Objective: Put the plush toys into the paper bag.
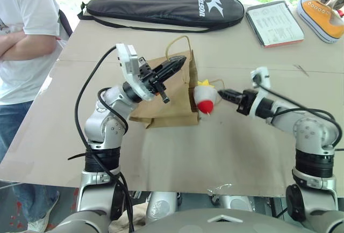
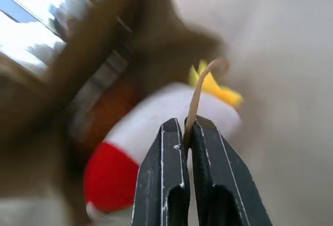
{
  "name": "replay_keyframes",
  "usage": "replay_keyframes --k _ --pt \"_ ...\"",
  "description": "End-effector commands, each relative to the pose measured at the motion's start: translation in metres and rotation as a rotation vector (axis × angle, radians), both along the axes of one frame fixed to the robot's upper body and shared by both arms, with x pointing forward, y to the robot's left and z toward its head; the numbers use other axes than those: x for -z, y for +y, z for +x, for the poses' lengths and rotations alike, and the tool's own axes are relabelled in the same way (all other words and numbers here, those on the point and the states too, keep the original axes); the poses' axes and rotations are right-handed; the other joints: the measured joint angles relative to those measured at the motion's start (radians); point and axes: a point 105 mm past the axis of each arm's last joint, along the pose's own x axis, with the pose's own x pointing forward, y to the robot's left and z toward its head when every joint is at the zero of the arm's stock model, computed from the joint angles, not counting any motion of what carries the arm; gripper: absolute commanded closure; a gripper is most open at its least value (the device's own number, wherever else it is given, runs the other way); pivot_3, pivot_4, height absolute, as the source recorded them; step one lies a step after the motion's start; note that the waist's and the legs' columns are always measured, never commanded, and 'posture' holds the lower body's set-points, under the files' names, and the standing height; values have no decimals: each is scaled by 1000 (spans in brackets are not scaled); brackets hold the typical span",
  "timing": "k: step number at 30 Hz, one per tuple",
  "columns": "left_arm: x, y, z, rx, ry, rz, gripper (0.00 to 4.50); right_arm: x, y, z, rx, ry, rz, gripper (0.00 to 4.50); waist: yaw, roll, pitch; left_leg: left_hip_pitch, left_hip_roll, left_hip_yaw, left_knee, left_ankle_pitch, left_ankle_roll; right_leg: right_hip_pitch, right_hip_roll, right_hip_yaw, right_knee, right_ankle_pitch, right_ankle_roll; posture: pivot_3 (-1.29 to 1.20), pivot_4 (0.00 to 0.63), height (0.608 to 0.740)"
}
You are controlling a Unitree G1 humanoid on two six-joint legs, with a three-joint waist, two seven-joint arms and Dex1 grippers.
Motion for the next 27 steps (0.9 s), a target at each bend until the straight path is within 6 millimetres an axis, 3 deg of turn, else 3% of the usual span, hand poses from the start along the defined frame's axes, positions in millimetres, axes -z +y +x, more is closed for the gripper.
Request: replay_keyframes --k 1,5,12,16,19,23,27 --pt "-21 8 -1 0 -32 -65 4500 -66 3 -24 -65 -197 144 4435 0 0 0 0 0 0 0 0 0 0 0 0 0 0 0 0 150 740" --pt "-29 16 11 -14 -11 -103 4500 -108 -2 -40 -52 -297 145 4435 2 0 0 0 -1 0 0 0 0 0 -1 -1 0 0 0 0 150 740" --pt "-33 10 29 -14 -9 -111 4500 -120 -24 -37 107 -308 19 4435 1 -1 0 -1 -1 1 0 0 0 0 -2 -1 -1 0 0 0 150 740" --pt "-42 18 49 -49 29 -184 4500 -122 -53 -33 234 -304 -32 4435 3 -1 0 -1 -1 0 0 0 1 0 -1 -1 -2 0 0 0 150 740" --pt "-48 15 59 -29 25 -164 4500 -137 -48 -43 223 -352 -16 4435 -1 -1 0 -2 -1 0 0 0 0 -1 -1 -1 -2 0 0 0 150 740" --pt "-43 1 64 43 -27 0 4500 -146 -29 -56 165 -414 -22 4435 0 -1 0 -3 -1 0 0 0 0 -1 0 -1 -2 0 0 0 150 740" --pt "-34 -3 87 13 -53 160 4500 -126 -16 -57 147 -400 -114 4435 2 -2 1 -4 -1 -1 0 -1 2 -2 1 -2 -3 0 0 0 150 740"
